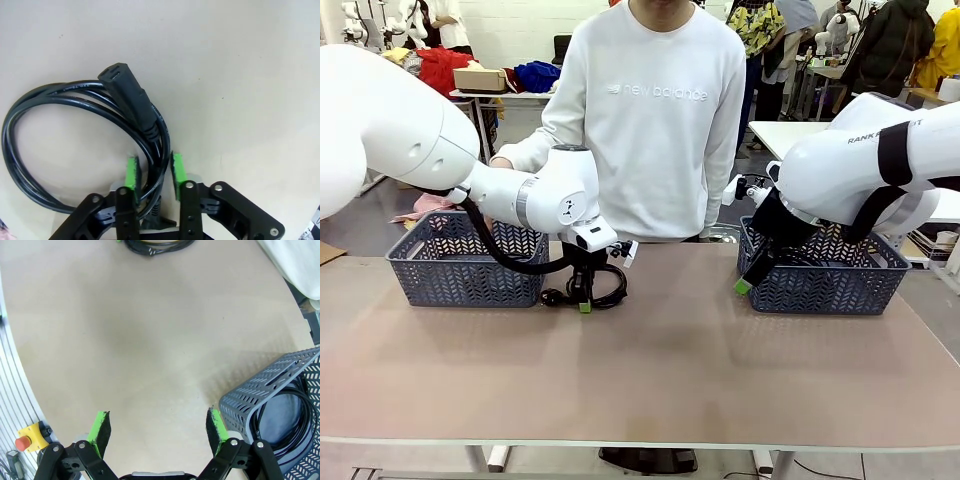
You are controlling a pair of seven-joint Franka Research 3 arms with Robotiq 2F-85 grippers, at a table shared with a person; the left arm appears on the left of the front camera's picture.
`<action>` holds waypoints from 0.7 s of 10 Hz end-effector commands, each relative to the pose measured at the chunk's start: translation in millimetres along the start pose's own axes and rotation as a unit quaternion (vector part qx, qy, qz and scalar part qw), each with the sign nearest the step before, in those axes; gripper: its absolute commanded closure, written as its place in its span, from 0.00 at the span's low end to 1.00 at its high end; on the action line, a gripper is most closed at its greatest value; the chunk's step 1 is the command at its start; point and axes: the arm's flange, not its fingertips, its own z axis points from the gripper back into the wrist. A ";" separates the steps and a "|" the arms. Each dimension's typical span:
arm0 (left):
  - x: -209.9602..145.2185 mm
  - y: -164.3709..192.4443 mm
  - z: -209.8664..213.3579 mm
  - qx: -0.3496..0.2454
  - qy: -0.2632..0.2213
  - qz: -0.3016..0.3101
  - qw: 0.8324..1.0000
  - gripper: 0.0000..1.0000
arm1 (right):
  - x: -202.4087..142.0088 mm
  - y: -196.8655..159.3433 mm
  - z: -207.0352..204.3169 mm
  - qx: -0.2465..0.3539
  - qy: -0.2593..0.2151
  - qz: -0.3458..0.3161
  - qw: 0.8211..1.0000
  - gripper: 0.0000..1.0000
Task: Organize the cables according to human instructions.
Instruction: Pick up a bundle of cables and place it in the basket indicated by the human.
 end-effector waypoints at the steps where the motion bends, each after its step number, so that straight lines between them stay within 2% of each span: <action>1: -0.6 -0.3 0.1 -0.005 0.000 0.002 1.000 0.80 | 2.1 -0.5 1.0 -0.001 -0.002 -0.001 1.000 0.00; 2: -0.2 -1.3 1.5 -0.004 -0.001 0.001 1.000 1.00 | 2.1 -0.5 1.0 -0.001 -0.002 -0.001 1.000 0.00; 7: 5.6 -10.7 23.7 0.006 0.010 -0.015 1.000 1.00 | 2.1 -0.5 1.0 -0.001 -0.002 -0.001 1.000 0.00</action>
